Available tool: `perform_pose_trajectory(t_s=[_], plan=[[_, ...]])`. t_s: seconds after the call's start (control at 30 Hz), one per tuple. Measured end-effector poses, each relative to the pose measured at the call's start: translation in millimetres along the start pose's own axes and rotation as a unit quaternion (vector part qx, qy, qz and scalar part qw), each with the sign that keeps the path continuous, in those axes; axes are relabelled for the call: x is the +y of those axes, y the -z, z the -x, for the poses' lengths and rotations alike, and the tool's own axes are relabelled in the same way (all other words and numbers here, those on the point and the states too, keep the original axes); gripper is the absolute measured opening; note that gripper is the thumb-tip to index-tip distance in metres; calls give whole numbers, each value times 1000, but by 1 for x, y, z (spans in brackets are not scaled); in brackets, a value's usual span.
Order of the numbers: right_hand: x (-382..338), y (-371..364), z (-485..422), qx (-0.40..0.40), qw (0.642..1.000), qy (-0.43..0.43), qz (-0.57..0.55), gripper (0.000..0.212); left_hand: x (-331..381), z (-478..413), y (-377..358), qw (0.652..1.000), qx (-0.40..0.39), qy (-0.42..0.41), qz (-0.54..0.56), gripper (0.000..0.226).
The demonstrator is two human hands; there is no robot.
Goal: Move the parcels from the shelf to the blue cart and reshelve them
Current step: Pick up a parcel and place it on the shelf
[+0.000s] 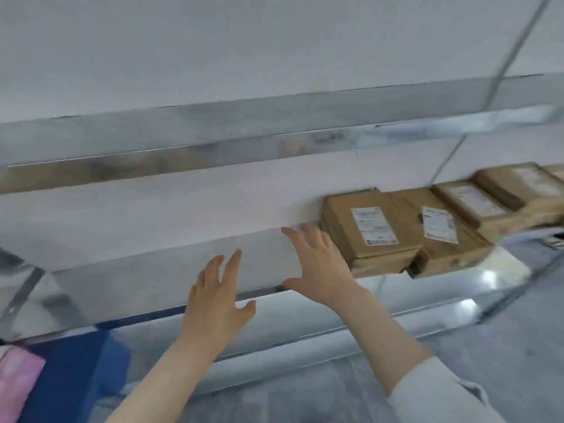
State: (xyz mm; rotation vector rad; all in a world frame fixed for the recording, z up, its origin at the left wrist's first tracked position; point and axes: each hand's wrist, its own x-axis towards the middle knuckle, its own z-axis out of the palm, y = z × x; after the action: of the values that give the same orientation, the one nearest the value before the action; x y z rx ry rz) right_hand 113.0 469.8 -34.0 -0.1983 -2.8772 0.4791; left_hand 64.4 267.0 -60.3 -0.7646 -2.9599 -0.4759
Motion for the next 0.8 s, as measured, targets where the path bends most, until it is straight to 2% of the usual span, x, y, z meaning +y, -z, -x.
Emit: perform_pose_trajectory(t_s=[0.1, 0.27, 0.47, 0.6, 0.67, 0.8], plan=[[53, 17, 30, 12, 998, -56, 19, 88, 51, -9, -25, 998, -34, -49, 5, 93], [131, 35, 51, -10, 993, -113, 36, 93, 114, -35, -58, 995, -62, -73, 24, 92], [227, 40, 48, -51, 985, -150, 63, 103, 182, -76, -104, 993, -94, -56, 53, 98], [266, 28, 34, -93, 986, -130, 57, 106, 208, -99, -136, 977, -142, -16, 156, 106], [273, 19, 26, -81, 990, -107, 43, 103, 214, -107, -150, 975, -111, -8, 192, 104], [276, 5, 18, -49, 993, -102, -16, 92, 212, -111, -162, 983, -50, 11, 176, 95]])
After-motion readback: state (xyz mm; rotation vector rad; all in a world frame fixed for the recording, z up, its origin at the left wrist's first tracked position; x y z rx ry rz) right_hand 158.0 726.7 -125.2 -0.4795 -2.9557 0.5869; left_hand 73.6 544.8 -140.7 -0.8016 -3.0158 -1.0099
